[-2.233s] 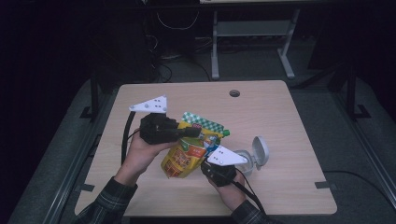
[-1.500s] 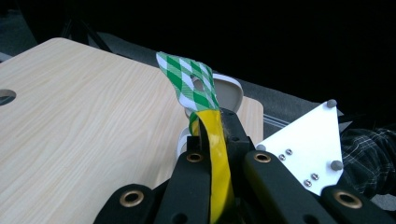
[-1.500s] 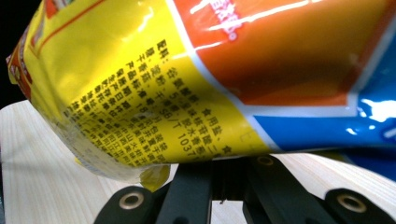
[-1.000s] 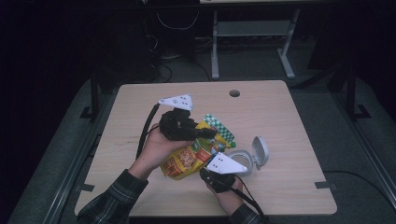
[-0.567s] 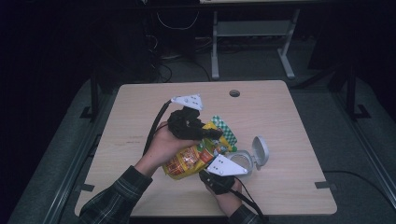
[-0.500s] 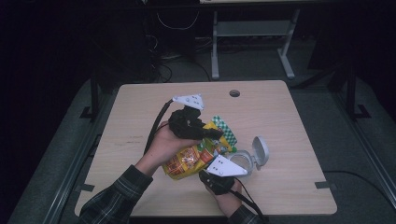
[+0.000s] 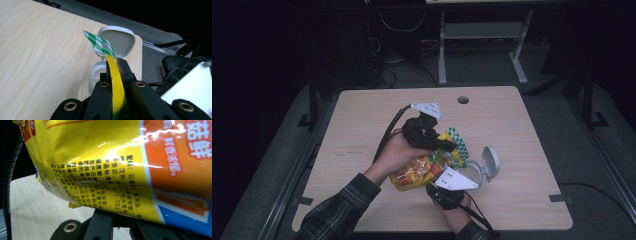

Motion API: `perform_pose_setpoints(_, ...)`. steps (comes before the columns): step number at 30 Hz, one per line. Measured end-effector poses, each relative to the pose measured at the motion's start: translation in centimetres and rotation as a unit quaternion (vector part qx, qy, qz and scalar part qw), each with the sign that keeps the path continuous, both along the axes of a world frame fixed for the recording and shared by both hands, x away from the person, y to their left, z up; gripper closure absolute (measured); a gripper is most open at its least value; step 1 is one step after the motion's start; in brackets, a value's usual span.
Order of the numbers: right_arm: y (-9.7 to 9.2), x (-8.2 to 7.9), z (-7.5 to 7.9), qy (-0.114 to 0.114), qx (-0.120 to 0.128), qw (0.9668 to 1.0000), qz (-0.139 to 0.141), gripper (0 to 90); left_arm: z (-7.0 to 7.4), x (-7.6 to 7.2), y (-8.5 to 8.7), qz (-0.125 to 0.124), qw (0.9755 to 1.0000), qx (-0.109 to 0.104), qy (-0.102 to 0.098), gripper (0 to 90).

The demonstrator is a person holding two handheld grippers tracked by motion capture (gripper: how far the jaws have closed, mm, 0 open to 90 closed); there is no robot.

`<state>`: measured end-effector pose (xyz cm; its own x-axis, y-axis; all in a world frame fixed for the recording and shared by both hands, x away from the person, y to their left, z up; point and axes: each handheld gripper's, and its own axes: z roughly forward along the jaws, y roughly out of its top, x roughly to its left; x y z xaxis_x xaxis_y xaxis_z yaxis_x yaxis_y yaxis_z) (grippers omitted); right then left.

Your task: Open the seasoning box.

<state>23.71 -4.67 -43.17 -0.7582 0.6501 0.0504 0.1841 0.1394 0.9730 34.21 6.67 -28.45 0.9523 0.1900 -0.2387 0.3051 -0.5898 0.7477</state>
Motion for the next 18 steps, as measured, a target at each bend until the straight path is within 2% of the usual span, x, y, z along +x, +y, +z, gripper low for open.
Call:
perform_pose_setpoints(4, -0.1, -0.2, -0.1, -0.001, 0.006, 1.0, -0.003, 90.0, 0.0, 0.2, -0.7, -0.005, 0.9999, 0.013, 0.004, 90.0)
perform_pose_setpoints(18, -0.3, 0.0, -0.1, 0.001, 0.016, 0.9999, -0.004, 90.0, 0.0, 0.4, -1.7, -0.01, 0.9995, 0.031, 0.002, 90.0)
